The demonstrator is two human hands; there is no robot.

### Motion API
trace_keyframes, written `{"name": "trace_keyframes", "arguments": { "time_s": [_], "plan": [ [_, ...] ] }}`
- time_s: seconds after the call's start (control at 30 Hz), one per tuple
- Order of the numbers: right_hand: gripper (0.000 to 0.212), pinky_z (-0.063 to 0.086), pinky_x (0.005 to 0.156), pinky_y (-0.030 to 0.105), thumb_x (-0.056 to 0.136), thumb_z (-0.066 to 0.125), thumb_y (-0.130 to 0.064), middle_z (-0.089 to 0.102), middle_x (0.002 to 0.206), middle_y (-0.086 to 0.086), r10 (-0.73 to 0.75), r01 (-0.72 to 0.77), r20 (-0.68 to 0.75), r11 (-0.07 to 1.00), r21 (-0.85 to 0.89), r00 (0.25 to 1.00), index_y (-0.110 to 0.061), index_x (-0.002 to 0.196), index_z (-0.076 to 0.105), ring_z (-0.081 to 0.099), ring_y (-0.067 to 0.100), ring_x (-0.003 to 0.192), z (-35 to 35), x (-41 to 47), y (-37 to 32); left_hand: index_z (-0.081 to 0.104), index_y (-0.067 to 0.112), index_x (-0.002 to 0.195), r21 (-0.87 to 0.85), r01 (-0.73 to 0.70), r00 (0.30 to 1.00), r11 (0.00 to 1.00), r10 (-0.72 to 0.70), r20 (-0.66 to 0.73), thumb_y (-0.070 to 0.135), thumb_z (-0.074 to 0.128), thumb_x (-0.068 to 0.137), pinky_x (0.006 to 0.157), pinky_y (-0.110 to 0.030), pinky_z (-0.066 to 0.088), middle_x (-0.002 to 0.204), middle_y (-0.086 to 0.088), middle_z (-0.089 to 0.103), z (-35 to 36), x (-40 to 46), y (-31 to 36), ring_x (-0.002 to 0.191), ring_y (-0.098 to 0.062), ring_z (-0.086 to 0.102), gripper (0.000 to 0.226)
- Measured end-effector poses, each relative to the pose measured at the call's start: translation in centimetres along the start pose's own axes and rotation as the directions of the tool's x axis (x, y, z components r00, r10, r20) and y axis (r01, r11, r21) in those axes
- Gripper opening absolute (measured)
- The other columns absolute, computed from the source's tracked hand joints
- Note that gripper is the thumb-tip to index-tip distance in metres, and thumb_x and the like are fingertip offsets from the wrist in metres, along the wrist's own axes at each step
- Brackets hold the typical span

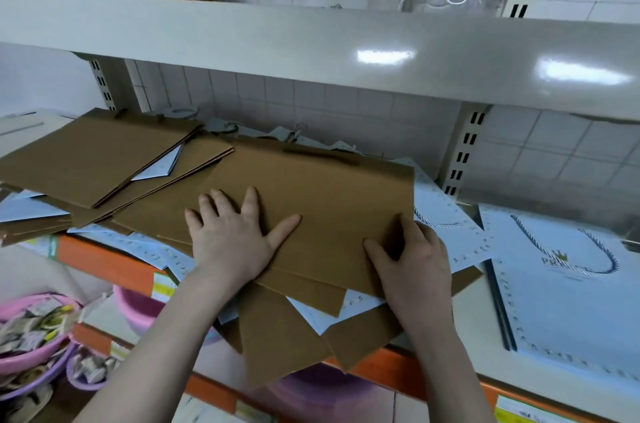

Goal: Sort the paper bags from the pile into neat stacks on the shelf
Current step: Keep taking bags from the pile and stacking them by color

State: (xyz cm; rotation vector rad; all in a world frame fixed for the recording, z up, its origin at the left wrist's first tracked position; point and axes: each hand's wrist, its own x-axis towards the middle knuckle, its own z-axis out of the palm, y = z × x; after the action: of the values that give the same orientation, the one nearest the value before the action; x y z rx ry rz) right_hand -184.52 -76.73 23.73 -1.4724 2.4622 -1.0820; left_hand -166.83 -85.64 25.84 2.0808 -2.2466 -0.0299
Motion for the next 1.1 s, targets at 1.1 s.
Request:
{"name": "trace_keyframes", "arguments": {
  "time_s": [1.1],
  "plan": [
    [0.052, 0.037, 0.076, 0.028, 0.081, 0.069, -0.034, 0.059, 0.113, 0.010, 0.098, -0.087, -0.027, 0.958, 0.274, 0.995, -0.013, 0.126, 0.054, 0.050, 0.020, 0.092, -3.7, 4.1, 4.1, 0.029, 0.020, 0.147, -0.594, -0.062, 0.890, 0.802, -0.225, -0.396, 0.033, 0.074, 0.077, 0.092, -0.047, 0.039, 0.124, -0.022, 0.040, -1.6, 2.2, 1.0, 0.120, -0.037, 0.037, 0.084]
  ]
}}
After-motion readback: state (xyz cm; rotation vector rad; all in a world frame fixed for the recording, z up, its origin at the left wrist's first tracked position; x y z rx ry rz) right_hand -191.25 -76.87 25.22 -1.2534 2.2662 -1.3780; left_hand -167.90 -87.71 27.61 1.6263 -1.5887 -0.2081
